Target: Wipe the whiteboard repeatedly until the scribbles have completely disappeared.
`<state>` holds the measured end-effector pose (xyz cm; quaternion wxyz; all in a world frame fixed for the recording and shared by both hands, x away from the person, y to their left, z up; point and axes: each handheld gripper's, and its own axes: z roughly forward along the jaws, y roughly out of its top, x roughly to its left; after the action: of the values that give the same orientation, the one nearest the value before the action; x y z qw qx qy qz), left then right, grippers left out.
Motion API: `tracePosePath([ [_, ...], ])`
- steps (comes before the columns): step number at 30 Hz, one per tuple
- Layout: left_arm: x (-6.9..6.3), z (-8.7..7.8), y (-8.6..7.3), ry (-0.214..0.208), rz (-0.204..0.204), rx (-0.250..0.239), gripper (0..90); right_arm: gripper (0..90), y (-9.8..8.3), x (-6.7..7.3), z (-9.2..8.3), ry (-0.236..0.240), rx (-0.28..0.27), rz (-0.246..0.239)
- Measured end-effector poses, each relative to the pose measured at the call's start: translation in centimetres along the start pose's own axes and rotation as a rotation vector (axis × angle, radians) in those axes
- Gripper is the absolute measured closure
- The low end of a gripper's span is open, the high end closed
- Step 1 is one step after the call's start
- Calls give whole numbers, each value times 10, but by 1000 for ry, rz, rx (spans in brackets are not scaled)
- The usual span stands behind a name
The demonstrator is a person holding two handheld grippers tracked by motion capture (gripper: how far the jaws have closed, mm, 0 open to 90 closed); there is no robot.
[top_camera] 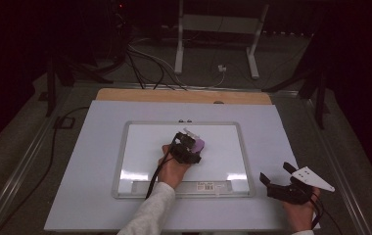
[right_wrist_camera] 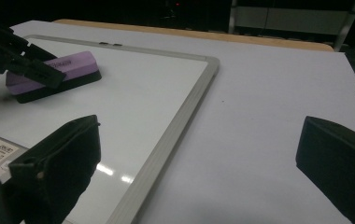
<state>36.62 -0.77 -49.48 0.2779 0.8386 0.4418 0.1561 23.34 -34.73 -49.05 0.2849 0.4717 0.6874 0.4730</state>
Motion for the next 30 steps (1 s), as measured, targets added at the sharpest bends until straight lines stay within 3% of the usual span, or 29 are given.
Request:
tracePosePath([
  [14,40,-8,-10,79,-115,0,418,4,0,-1,-1,-3,0,2],
  [19,51,-22,-22,93,-137,-20,418,4,0,0,0,0,0,0],
  [24,65,-38,-39,110,-187,-44,418,4,0,0,0,1,1,0],
  [30,77,-55,-62,137,-203,-50,418,4,0,-1,-1,-2,0,5],
])
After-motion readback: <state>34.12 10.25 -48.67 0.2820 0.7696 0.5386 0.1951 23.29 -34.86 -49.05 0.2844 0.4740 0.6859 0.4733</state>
